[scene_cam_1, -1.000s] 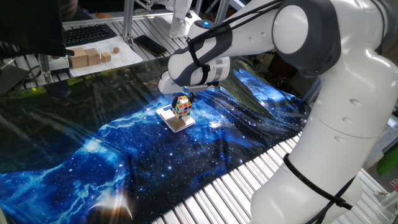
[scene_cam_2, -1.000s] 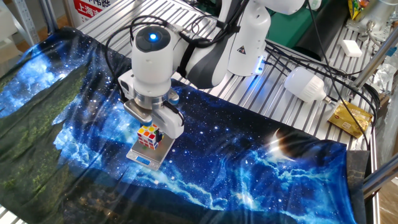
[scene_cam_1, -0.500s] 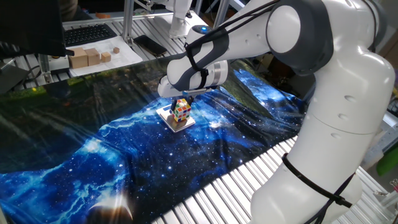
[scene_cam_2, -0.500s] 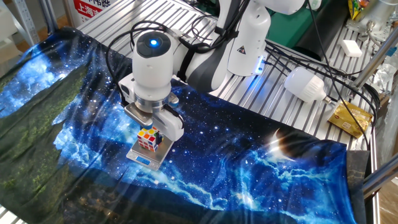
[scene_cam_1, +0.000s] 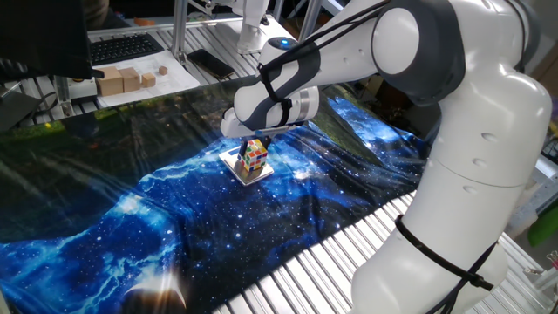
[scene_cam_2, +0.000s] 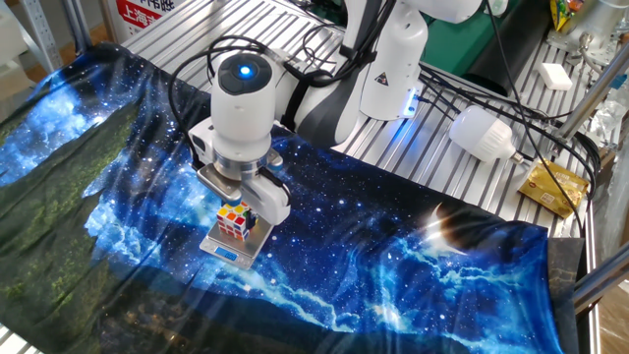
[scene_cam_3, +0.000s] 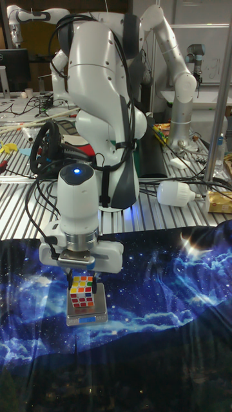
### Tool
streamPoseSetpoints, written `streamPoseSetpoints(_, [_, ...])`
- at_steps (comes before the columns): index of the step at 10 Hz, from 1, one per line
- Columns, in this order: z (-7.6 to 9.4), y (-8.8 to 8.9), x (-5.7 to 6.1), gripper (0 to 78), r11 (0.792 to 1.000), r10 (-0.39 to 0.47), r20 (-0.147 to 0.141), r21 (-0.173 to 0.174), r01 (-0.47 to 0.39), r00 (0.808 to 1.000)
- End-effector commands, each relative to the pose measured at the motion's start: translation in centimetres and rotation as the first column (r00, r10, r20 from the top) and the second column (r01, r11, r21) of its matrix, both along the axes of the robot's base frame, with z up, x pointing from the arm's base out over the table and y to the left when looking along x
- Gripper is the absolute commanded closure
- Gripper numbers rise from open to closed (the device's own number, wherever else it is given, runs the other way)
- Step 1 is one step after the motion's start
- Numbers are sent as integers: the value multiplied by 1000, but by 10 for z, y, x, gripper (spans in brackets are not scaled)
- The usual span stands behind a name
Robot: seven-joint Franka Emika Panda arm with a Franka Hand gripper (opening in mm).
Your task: Place the block on the scale
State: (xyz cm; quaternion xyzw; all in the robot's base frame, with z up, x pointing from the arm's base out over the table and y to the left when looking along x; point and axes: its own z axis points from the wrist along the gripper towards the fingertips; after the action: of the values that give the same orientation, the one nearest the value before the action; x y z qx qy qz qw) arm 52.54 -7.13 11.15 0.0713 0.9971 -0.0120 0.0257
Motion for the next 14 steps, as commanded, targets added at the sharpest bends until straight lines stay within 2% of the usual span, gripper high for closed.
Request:
streamPoseSetpoints(1, [0, 0, 1, 761, 1000, -8, 4, 1, 8, 1000])
streamPoseSetpoints(6, [1, 2, 0, 761, 999, -34, 2, 1, 34, 999])
streamPoseSetpoints(7, [1, 2, 0, 1, 999, -34, 2, 1, 34, 999])
streamPoseSetpoints(14, [1, 2, 0, 1, 999, -34, 2, 1, 34, 999])
